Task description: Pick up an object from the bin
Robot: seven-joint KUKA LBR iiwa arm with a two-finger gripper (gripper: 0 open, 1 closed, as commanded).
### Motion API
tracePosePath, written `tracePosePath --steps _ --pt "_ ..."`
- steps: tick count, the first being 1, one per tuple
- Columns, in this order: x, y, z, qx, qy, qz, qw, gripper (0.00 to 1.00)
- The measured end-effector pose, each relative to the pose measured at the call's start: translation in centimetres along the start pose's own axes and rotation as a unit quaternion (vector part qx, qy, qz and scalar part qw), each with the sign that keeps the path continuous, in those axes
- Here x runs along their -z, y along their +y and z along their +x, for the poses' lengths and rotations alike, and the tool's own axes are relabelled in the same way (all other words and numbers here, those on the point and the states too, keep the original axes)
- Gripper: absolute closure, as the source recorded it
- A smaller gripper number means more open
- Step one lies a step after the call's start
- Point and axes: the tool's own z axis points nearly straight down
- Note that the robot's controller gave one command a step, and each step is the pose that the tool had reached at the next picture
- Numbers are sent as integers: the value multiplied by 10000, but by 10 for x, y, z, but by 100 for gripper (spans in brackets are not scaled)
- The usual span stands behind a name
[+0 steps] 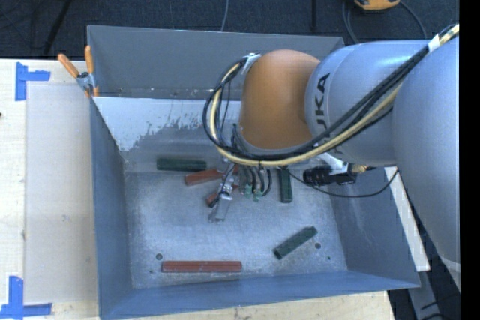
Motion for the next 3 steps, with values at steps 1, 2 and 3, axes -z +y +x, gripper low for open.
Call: tracePosePath --steps 1,2,3 --pt "-1 -1 -4 15 -17 -12 10000 0" --pt "-31 -28 -37 566 5 21 9984 0" --pt "-35 -22 -37 1189 -31 -11 9929 0"
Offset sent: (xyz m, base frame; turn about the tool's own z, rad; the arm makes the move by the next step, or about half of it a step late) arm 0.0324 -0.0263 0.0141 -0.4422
